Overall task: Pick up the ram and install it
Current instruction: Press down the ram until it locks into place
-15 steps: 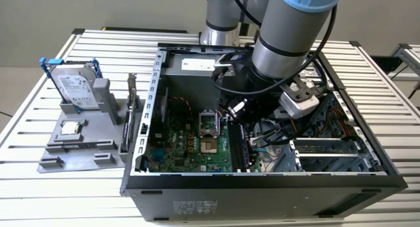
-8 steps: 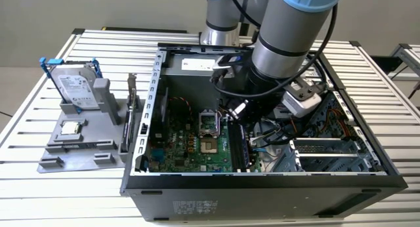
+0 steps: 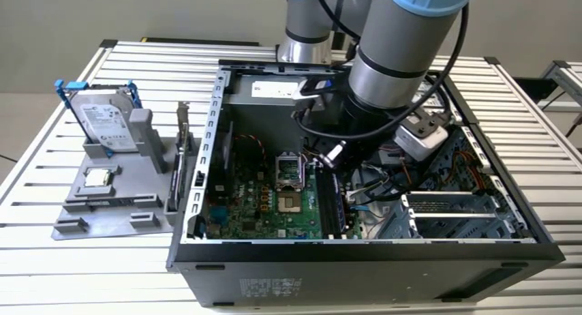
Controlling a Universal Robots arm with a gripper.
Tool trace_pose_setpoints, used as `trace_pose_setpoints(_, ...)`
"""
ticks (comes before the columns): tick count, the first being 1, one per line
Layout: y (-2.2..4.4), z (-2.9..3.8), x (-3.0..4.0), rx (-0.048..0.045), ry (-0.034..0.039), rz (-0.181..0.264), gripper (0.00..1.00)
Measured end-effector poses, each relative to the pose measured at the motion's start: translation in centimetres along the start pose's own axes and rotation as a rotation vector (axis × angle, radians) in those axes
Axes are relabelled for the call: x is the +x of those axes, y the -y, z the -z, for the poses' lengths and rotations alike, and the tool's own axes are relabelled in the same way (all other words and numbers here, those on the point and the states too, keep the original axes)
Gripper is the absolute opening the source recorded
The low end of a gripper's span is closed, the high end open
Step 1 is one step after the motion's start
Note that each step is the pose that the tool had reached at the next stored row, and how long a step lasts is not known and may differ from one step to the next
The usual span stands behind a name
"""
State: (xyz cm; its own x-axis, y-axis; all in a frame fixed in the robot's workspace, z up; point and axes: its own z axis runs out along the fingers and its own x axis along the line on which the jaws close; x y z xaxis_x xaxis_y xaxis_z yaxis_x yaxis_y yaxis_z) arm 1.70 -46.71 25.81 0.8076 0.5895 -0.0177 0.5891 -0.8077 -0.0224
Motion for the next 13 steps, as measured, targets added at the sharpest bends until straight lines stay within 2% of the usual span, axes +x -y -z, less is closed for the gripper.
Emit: trace_pose_setpoints(13,0.08,-0.01,0.02,-0.0023,0.0035,0.144,0.0)
